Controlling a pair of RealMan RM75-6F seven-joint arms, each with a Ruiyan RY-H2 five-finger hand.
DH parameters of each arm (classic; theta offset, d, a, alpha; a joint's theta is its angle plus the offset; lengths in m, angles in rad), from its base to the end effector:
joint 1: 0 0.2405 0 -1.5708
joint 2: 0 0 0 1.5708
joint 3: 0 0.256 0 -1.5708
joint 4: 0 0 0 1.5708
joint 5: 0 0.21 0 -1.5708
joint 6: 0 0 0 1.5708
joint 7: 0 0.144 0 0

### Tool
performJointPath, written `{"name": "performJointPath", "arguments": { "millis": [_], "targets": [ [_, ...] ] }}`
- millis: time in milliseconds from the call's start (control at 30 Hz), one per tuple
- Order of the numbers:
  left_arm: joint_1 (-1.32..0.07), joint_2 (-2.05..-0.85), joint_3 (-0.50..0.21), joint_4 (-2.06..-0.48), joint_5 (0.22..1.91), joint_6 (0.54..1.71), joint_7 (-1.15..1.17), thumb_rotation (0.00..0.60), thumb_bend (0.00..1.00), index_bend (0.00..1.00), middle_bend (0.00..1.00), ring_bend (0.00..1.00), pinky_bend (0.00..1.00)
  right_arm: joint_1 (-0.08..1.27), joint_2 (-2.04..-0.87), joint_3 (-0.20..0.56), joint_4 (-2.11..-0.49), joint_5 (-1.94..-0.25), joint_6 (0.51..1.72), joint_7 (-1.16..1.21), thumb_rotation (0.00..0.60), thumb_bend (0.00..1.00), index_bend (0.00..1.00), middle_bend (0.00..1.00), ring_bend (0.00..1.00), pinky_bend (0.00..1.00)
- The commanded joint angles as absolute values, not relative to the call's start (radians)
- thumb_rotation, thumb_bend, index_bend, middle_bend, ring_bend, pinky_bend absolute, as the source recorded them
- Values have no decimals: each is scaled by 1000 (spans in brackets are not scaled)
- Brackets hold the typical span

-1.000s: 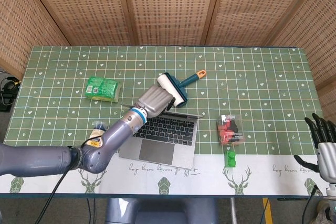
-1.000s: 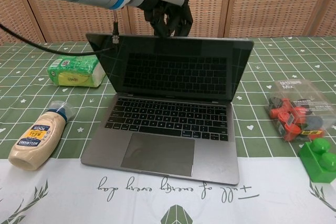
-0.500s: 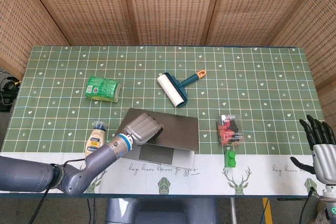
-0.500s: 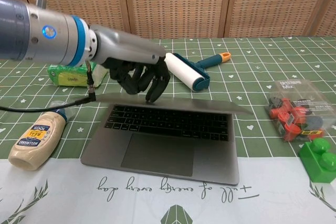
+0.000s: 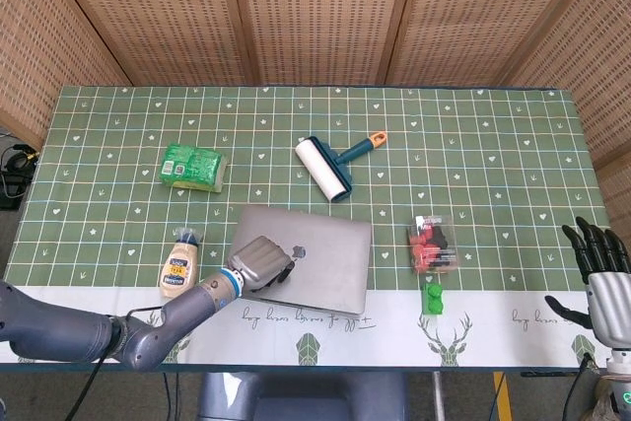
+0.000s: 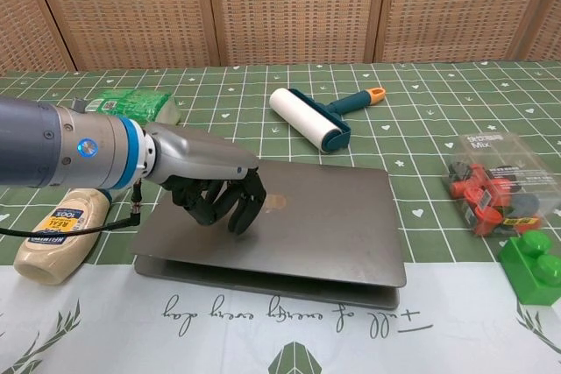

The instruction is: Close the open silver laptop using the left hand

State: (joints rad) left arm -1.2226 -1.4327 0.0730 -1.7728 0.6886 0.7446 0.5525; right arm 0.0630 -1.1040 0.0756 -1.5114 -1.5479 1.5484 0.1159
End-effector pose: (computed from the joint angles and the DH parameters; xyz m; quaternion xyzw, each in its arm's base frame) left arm -0.0696 0.3036 -0.0479 -0.8928 -0.3180 -0.1933 0.2540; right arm -0.3227 -0.1803 0.1832 0.5854 -0.3571 0.4192 0.5950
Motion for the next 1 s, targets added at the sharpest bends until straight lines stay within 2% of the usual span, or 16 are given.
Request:
{"name": "performJointPath", "arguments": {
  "millis": [33, 367, 500, 600, 667, 733, 867, 1000],
  "targets": [
    [-1216, -1447, 81, -1757, 696, 737, 546, 600, 1000, 481, 419, 381, 391, 63, -1104, 76, -1512, -1548, 1549, 116, 600, 57, 0, 0, 0, 0],
    [-1216, -1467, 96, -1734, 700, 716, 537, 600, 1000, 466, 408, 370, 376, 62, -1103, 75, -1514, -1548, 1550, 113, 600, 57, 0, 0, 0, 0],
    [-1205, -1451, 91, -1750, 716, 736, 525, 600, 980, 382, 310, 290, 316, 62, -1103, 76, -1514, -1546, 1551, 114, 600, 57, 0, 0, 0, 0],
    [-1190, -1426, 84, -1778, 730, 756, 506, 600, 782, 244, 153, 158, 178, 61, -1101, 77, -1514, -1546, 1553, 115, 600, 57, 0, 0, 0, 0],
    [-1166, -1404, 76, -1810, 762, 790, 483, 600, 570, 169, 45, 64, 75, 60, -1101, 78, -1514, -1547, 1557, 116, 600, 57, 0, 0, 0, 0],
    [-1120, -1382, 73, -1847, 820, 867, 463, 600, 444, 109, 2, 14, 24, 59, -1102, 80, -1513, -1545, 1558, 117, 600, 57, 0, 0, 0, 0],
    [-1009, -1361, 93, -1895, 952, 1070, 455, 600, 369, 4, 0, 0, 0, 63, -1104, 79, -1511, -1537, 1544, 113, 600, 57, 0, 0, 0, 0],
    [-853, -1373, 157, -1902, 1103, 1339, 489, 600, 350, 0, 0, 0, 0, 72, -1111, 75, -1507, -1533, 1521, 103, 600, 57, 0, 0, 0, 0]
  ]
}}
